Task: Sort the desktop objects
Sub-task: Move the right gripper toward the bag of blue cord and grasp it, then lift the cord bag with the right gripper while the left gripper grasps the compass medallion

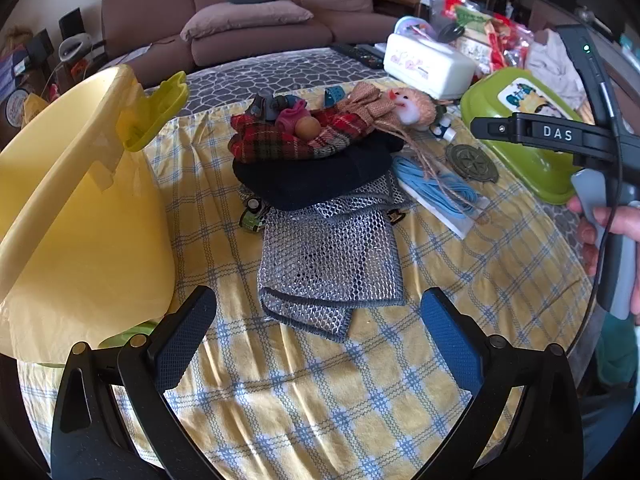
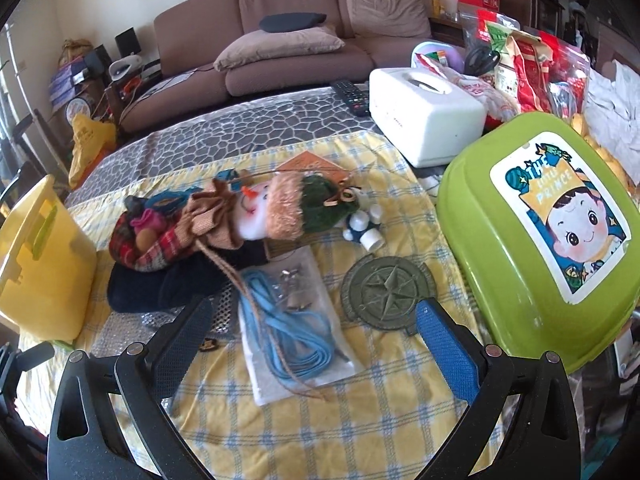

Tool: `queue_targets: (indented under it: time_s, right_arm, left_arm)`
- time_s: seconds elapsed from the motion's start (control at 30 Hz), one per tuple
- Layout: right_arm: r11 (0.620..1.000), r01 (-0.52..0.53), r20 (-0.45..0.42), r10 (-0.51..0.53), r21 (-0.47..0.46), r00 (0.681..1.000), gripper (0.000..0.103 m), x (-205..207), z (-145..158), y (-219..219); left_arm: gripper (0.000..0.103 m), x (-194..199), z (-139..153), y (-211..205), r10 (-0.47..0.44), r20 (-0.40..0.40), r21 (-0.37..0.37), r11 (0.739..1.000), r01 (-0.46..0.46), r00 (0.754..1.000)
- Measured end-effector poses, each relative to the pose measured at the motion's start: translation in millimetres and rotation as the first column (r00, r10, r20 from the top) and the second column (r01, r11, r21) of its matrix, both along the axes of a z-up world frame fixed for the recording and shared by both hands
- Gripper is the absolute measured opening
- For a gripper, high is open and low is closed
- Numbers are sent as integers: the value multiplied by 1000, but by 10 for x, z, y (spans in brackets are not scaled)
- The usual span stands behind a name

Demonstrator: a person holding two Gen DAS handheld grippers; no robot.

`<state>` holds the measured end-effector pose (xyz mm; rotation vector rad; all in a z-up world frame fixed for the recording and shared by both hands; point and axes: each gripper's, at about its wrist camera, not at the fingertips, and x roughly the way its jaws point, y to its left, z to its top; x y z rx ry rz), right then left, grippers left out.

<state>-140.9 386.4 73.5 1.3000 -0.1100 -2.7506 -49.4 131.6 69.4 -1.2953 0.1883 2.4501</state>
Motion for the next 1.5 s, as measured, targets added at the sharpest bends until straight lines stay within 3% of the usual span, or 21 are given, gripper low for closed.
queue_targets:
  time_s: [0.1, 0.27, 0.33, 0.43, 0.67, 0.87, 1.0, 1.13, 1.4, 1.5]
  right_arm:
    - [1000, 14, 25, -14, -15, 1000, 101, -134, -78, 172]
    - [994, 32, 83, -24, -104, 996, 75, -242, -219, 368]
    - [991, 14, 93, -2, -136, 996, 74, -219, -240, 350]
    - [995, -12, 97, 22, -100, 995, 74, -207, -252, 236]
    - [987, -28, 124, 48, -158, 991, 75, -206, -298, 198]
    - [998, -63, 155, 65, -21, 986, 76, -236, -428, -56]
    - [999, -32, 160, 30, 8, 987, 75, -270, -493, -31]
    - [999, -26, 190, 19, 38, 982, 63, -292, -584, -53]
    - [988, -121, 199, 100, 98, 975, 63, -227, -605, -377]
    - [978, -169, 214, 140, 123, 967, 71, -194, -659, -529]
  left_arm:
    - [102, -47, -68, 47, -21, 19, 9, 1000, 21, 1000]
    - [102, -109, -78, 123, -50, 41, 51, 998, 48, 998]
    - [102, -126, -44, 127, -53, 46, 84, 995, 49, 998]
    - [102, -144, -26, 150, -61, 59, 131, 990, 53, 996]
    - [102, -136, -98, 221, -61, 98, 143, 989, 46, 993]
    - [102, -129, -47, 189, -43, 90, 170, 985, 27, 995]
    - [102, -147, -58, 150, -30, 96, 172, 985, 13, 995]
    - [102, -147, -64, 124, -24, 103, 179, 984, 5, 994]
    - [102, -126, -53, 122, -25, 100, 172, 985, 8, 995]
    - [102, -127, -46, 106, -21, 100, 175, 985, 4, 995]
